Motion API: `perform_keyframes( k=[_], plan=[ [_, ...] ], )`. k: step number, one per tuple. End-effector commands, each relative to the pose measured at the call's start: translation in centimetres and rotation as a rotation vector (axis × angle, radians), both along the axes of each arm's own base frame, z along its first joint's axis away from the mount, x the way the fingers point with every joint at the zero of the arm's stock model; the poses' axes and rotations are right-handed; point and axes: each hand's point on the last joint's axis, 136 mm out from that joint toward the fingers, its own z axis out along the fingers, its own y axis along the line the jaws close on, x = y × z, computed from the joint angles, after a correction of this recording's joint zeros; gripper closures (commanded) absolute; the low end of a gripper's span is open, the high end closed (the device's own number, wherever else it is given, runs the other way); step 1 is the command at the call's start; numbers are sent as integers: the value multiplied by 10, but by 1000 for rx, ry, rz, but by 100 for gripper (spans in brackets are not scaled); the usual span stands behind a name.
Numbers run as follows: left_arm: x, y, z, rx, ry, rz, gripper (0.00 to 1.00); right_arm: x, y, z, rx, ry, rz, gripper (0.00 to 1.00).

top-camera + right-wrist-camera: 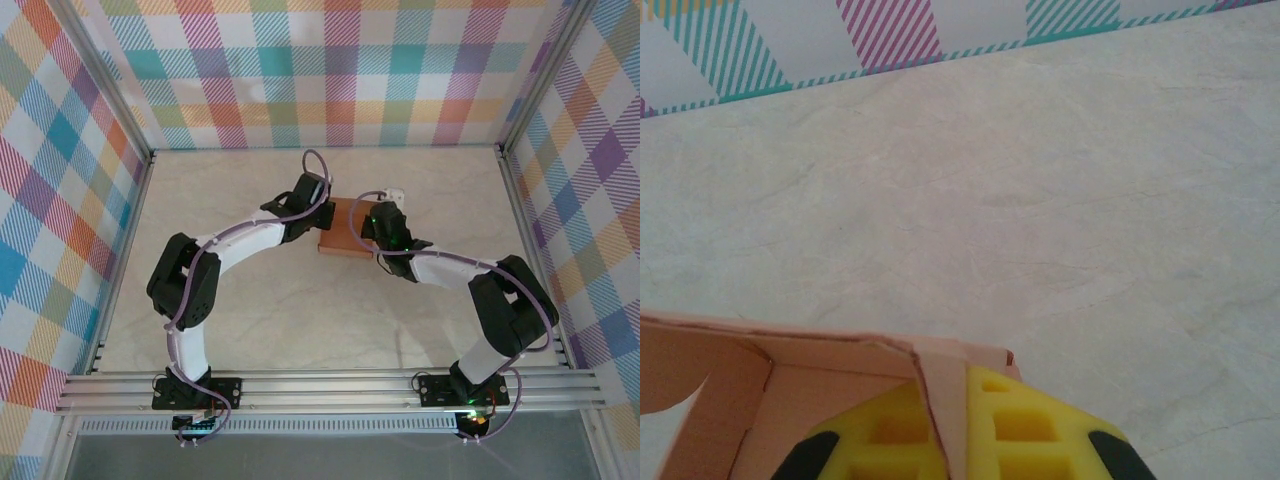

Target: Fold the paper box

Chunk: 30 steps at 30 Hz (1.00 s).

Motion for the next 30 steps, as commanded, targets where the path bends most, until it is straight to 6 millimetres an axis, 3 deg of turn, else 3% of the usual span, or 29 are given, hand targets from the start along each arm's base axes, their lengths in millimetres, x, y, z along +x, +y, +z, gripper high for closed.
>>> perform_keyframes(
  k=[1, 14, 30],
  plan=[
    [-15, -36, 32, -116, -114, -74, 100, -7, 27, 23, 79, -88, 92, 100],
    [-46, -45, 22, -133, -283, -98, 100, -33, 34, 17, 61, -228, 137, 100],
    [-72, -47, -25, -125, -306, -129, 100, -57, 45, -10, 33, -283, 238, 100]
  ],
)
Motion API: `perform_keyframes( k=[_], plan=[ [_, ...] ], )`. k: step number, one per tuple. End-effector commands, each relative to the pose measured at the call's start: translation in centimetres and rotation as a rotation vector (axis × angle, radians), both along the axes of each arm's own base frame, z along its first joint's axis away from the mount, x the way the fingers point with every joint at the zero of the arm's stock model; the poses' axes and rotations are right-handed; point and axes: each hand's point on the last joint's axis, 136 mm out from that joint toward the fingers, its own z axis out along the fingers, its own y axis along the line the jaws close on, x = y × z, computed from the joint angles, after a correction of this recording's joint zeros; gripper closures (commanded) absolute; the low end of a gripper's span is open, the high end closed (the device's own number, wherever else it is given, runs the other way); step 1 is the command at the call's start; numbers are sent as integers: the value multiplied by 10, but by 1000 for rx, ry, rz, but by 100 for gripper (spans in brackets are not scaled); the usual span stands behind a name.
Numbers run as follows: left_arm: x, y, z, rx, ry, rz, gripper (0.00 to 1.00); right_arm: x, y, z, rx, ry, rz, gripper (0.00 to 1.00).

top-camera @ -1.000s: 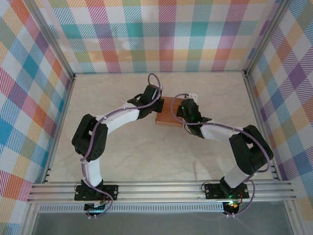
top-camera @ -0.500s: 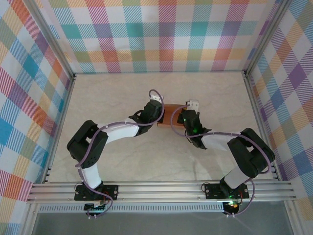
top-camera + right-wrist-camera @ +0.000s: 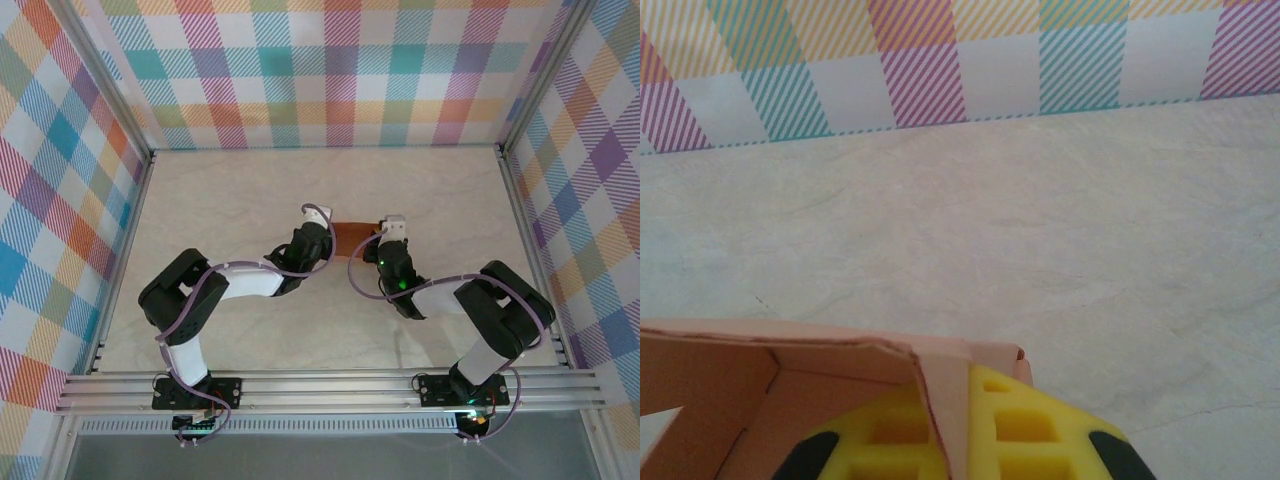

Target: Fold the paper box

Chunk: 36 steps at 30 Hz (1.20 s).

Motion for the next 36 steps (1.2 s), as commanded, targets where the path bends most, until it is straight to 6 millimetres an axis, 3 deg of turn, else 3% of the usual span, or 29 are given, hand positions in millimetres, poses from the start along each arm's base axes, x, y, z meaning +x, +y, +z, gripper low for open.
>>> perform_keyframes(
  k=[1, 7, 13, 15, 18, 23, 27, 36],
  plan=[
    [-29, -43, -7, -42, -2, -168, 100, -17, 46, 1, 36, -35, 200, 100],
    [-37, -40, -24, -15, -3, -153, 100, -22, 44, -18, 19, -14, 192, 100],
    [-40, -41, -25, -5, -12, -156, 100, -23, 45, -13, 19, -23, 197, 96],
    [-40, -41, -23, 0, -17, -156, 100, -24, 45, -8, 20, -32, 200, 85],
    [-40, -40, -24, 11, -19, -153, 100, -26, 44, 1, 24, -50, 208, 54],
    [-38, -41, -24, 28, -15, -152, 100, -37, 45, 11, 37, -56, 258, 20],
    [-37, -39, -23, 45, -21, -147, 100, -50, 32, 16, 48, -35, 254, 10],
    [-35, -42, -26, 59, -12, -148, 100, -74, 7, 30, 45, 33, 237, 5]
  ],
)
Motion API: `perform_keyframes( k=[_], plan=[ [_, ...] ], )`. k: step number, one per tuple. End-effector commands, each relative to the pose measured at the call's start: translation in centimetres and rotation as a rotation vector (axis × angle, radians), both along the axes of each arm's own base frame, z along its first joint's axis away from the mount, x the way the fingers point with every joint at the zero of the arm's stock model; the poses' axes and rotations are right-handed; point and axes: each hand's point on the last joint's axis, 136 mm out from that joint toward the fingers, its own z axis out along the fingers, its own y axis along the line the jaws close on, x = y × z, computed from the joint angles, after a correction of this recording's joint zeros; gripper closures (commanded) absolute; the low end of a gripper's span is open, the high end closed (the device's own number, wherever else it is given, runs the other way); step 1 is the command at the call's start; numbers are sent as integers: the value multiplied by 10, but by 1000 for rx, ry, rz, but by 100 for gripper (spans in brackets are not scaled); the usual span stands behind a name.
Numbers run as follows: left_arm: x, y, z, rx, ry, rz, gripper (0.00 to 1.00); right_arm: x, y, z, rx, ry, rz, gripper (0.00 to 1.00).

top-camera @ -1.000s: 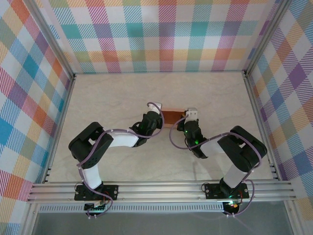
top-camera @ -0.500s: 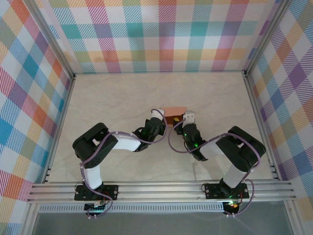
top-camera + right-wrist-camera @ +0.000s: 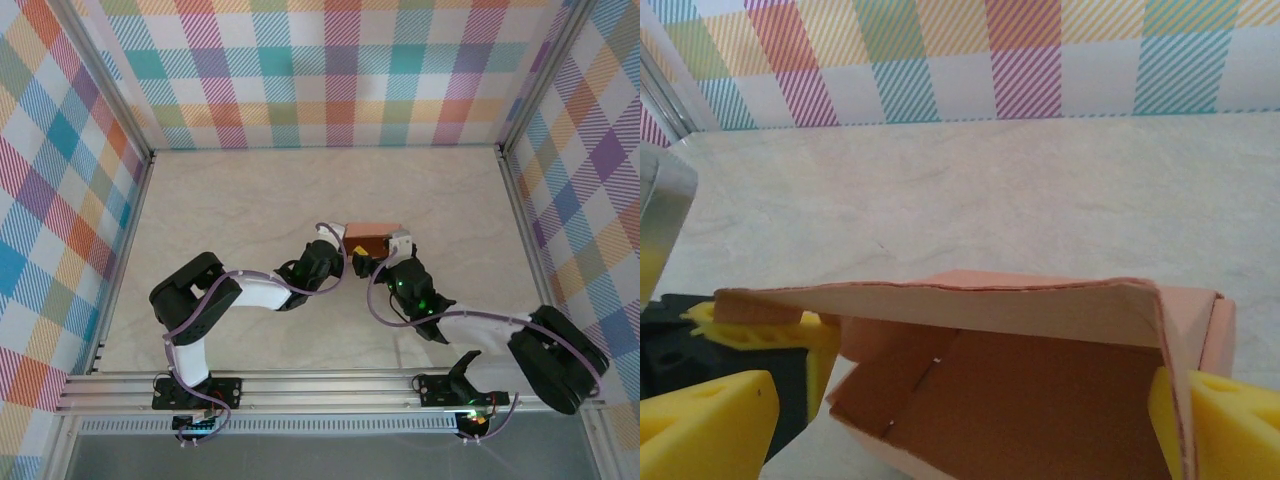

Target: Fold the paper box

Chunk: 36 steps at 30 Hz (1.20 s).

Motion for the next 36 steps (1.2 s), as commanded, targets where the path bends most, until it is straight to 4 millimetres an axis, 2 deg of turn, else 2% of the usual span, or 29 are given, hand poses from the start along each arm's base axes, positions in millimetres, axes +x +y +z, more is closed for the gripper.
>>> perform_keyframes(
  k=[1, 4, 6, 10, 13, 17, 23, 26, 28, 29, 31, 32, 33, 35, 36],
  plan=[
    [-3, -7, -10, 51, 11, -26, 100, -11, -3, -4, 2, 66, 15, 5],
    [-2, -10, -10, 43, 15, -30, 100, -9, -14, -14, -3, 137, -33, 5],
    [-2, -12, -11, 41, 18, -34, 100, -7, -15, -22, 12, 172, -42, 7],
    [-2, -11, -14, 63, 17, -27, 100, -3, -1, -33, 44, 218, -11, 8],
    [-3, -7, -22, 88, 17, -22, 100, -4, -3, -26, 59, 201, -8, 8],
    [-4, -6, -27, 101, 21, -25, 100, -12, -16, -11, 34, 173, -20, 7],
    [-4, -6, -26, 108, 16, -27, 95, -20, -30, 27, 64, 110, -10, 5],
    [-4, -7, -27, 111, 15, -37, 85, -16, -35, 42, 132, 133, -11, 5],
    [-6, -6, -26, 107, 8, -47, 78, -7, -45, 39, 178, 227, -61, 5],
    [-8, -6, -23, 104, 2, -54, 66, -2, -47, 35, 196, 285, -77, 5],
    [-10, -4, -21, 110, 1, -61, 62, 7, -50, 27, 220, 378, -92, 6],
    [-12, -2, -19, 117, 5, -64, 49, 12, -49, 23, 226, 413, -95, 6],
    [-14, 0, -19, 123, 11, -66, 47, 16, -47, 19, 226, 440, -95, 6],
    [-21, 3, -16, 121, 17, -75, 34, 24, -46, 7, 224, 507, -108, 6],
    [-25, 6, -15, 117, 22, -79, 30, 27, -45, 2, 226, 533, -111, 7]
  ],
)
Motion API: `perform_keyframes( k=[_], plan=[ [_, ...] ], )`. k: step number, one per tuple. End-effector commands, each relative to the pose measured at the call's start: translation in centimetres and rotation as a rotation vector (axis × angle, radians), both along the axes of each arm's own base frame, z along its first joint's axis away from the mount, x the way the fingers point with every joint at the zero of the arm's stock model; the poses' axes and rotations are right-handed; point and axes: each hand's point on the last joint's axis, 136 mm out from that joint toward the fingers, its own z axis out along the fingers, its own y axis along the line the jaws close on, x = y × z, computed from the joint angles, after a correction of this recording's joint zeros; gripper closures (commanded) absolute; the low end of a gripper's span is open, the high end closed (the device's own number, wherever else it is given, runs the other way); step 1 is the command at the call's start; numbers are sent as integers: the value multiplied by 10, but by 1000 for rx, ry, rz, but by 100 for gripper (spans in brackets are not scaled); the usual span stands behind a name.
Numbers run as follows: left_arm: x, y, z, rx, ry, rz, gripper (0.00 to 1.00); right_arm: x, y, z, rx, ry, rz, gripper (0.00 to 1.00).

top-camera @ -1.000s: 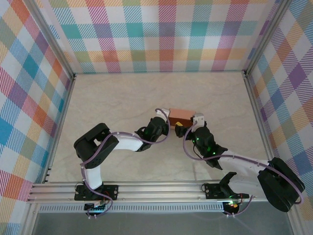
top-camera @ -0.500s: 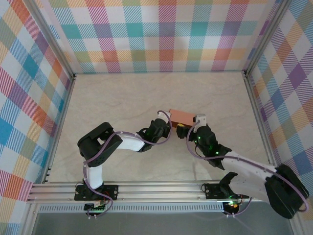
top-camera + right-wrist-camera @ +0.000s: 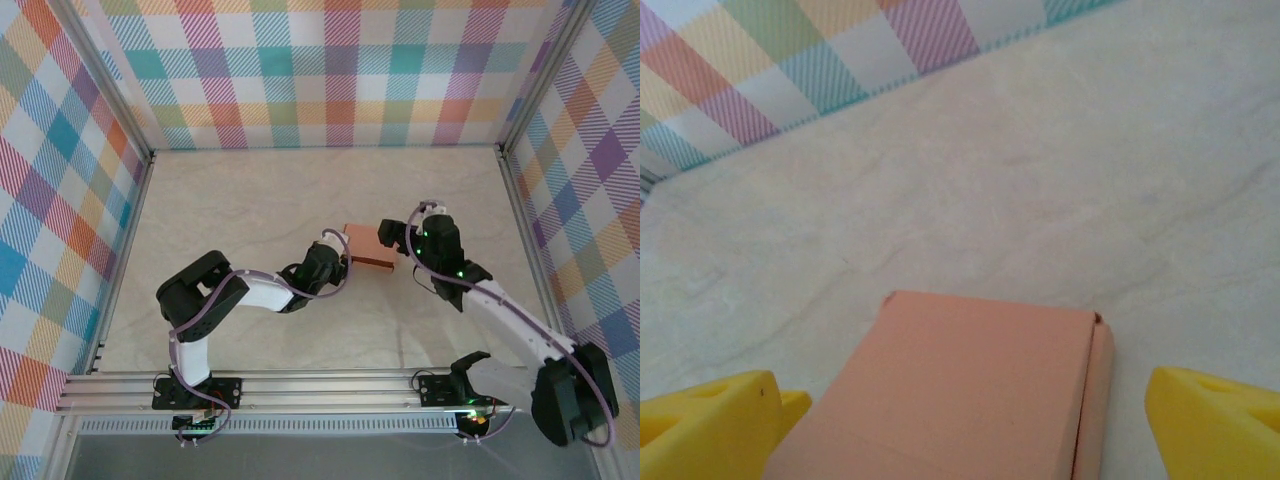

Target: Fold the paper box

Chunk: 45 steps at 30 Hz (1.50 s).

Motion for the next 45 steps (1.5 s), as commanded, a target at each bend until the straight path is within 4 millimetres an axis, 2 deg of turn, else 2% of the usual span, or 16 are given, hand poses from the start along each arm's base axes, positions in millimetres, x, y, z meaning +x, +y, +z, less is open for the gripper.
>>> perform_keyframes(
  k=[1, 4, 5, 8, 10, 13, 16, 18, 21, 23, 27, 30, 35, 40, 45],
  plan=[
    [-19, 3, 15, -17, 4, -34, 24, -3, 10, -32, 48, 191, 25, 7],
    [-35, 9, 22, -20, 40, -64, 13, 5, 11, -52, 66, 274, 10, 7],
    [-40, 10, 27, -23, 45, -75, 5, 7, 12, -59, 72, 300, 8, 8],
    [-54, 8, 45, -67, 67, -137, 0, 12, 14, -78, 79, 354, 6, 10],
    [-59, 3, 57, -89, 89, -174, 0, 14, 15, -92, 74, 385, 10, 15],
    [-61, -7, 78, -180, 134, -224, 0, 15, 15, -110, 56, 420, 17, 22],
    [-42, -5, 88, -279, 210, -138, 0, 14, 12, -126, 16, 442, 28, 23],
    [-28, -6, 82, -314, 299, -86, 0, 12, 11, -133, -3, 443, 39, 23],
    [-10, -9, 65, -338, 402, -20, 10, 11, 11, -141, -8, 442, 52, 28],
    [-1, -9, 49, -322, 474, 20, 27, 10, 12, -141, 2, 441, 63, 29],
    [10, -12, 25, -314, 572, 53, 37, 12, 16, -131, 59, 407, 89, 27],
    [19, -8, 11, -371, 658, 86, 42, 11, 17, -124, 119, 398, 99, 21],
    [22, -10, -6, -446, 750, 93, 51, 9, 18, -121, 210, 392, 109, 18],
    [21, -8, -13, -487, 784, 99, 63, 10, 18, -119, 266, 396, 113, 18],
    [21, -4, -17, -559, 814, 103, 67, 12, 17, -116, 329, 395, 110, 17]
  ],
)
